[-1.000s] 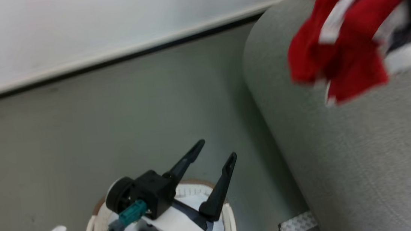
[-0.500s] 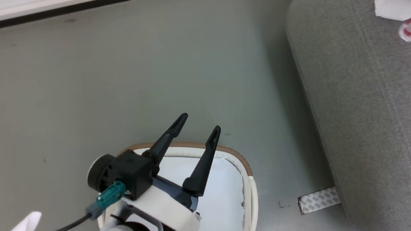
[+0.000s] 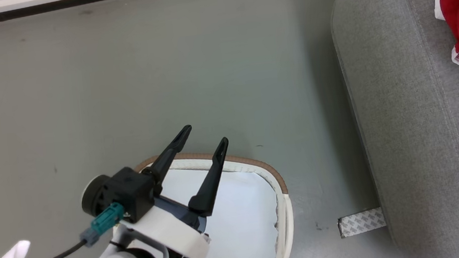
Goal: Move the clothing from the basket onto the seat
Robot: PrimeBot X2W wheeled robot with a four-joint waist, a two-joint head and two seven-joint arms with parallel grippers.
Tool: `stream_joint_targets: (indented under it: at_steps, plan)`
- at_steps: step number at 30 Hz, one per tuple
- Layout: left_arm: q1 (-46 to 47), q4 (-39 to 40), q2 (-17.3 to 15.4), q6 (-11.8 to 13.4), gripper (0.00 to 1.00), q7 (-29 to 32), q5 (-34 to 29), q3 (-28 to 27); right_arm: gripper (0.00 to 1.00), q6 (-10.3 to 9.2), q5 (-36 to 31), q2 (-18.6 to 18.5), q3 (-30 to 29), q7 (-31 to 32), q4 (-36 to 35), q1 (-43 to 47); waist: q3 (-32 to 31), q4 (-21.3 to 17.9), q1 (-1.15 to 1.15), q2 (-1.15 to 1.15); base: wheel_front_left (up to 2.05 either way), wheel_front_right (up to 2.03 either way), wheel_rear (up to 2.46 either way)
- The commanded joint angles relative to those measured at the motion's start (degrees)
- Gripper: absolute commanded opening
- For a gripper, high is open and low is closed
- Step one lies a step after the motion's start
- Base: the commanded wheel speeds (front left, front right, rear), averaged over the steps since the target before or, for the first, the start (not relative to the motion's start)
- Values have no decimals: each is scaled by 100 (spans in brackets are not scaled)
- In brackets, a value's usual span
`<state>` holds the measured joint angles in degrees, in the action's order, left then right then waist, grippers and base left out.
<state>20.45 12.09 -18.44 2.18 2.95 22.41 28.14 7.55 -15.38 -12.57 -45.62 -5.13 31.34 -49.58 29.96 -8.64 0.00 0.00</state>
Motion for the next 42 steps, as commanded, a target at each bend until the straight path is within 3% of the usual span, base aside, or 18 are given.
stream_joint_targets:
  at_steps: [1,6,11,20,32,36,42]
  plan:
    - [-81,16,-38,23,100,-19,35,-27,100,-13,-111,64,-131,-43,16,95,-26,-11,0,0,0,0,0]
    - [-182,-12,-42,93,100,-53,74,-54,100,-14,-366,232,-443,-185,100,213,-210,-60,0,0,0,0,0]
    - [-343,-62,-2,206,100,-210,111,-115,100,-13,-356,314,-162,-521,242,409,-526,-117,0,0,0,0,0]
    - [-851,-400,-46,524,100,-592,126,-320,100,-13,26,517,1226,-954,-80,1309,-1352,-162,0,0,0,0,0]
    - [-1709,-1133,76,1077,100,-1473,222,-783,100,-13,925,827,3381,-1003,-828,2804,-2566,-28,0,0,0,0,0]
    - [-2009,-1290,117,1137,100,-1693,266,-948,100,-13,1100,890,3813,-994,-1018,3309,-2836,21,0,0,0,0,0]
    - [-2302,-1634,227,1035,100,-1808,288,-1186,100,-13,1145,964,4124,-994,-1271,3987,-3065,140,0,0,0,0,0]
